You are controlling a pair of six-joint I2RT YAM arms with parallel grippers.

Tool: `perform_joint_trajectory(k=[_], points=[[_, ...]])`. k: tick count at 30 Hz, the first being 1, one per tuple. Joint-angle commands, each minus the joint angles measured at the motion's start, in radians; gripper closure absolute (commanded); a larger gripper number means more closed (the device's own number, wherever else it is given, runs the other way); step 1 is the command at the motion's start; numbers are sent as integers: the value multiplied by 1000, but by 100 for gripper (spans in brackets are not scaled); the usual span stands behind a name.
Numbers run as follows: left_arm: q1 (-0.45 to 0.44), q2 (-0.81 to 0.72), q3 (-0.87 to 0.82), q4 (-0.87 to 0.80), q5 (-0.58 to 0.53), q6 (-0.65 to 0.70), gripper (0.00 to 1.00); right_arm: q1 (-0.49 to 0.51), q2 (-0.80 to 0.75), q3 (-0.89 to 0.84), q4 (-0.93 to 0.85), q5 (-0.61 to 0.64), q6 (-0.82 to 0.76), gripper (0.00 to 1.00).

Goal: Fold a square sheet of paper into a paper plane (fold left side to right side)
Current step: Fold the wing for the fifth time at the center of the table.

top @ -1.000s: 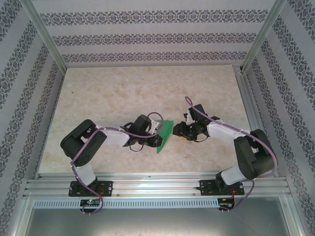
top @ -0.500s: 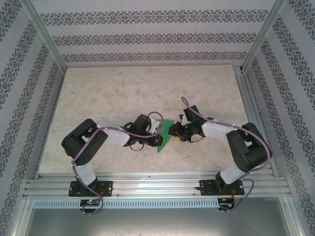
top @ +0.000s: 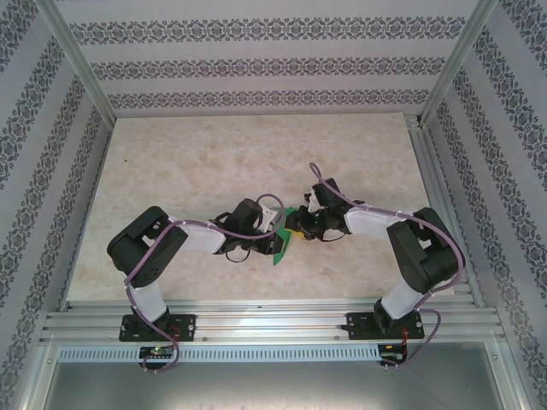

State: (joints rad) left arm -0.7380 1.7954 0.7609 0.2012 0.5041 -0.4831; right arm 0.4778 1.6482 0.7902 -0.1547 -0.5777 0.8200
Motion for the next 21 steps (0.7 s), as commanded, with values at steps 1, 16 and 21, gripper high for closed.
perform_joint_trajectory(k=[1, 16, 21], points=[[11, 31, -14, 36, -3, 12, 83, 7, 9, 40, -58, 25, -20, 70], [11, 34, -23, 56, -5, 12, 83, 22, 27, 92, -105, 46, 44, 100], [12, 36, -25, 61, -1, 14, 83, 36, 71, 130, -115, 61, 41, 100]])
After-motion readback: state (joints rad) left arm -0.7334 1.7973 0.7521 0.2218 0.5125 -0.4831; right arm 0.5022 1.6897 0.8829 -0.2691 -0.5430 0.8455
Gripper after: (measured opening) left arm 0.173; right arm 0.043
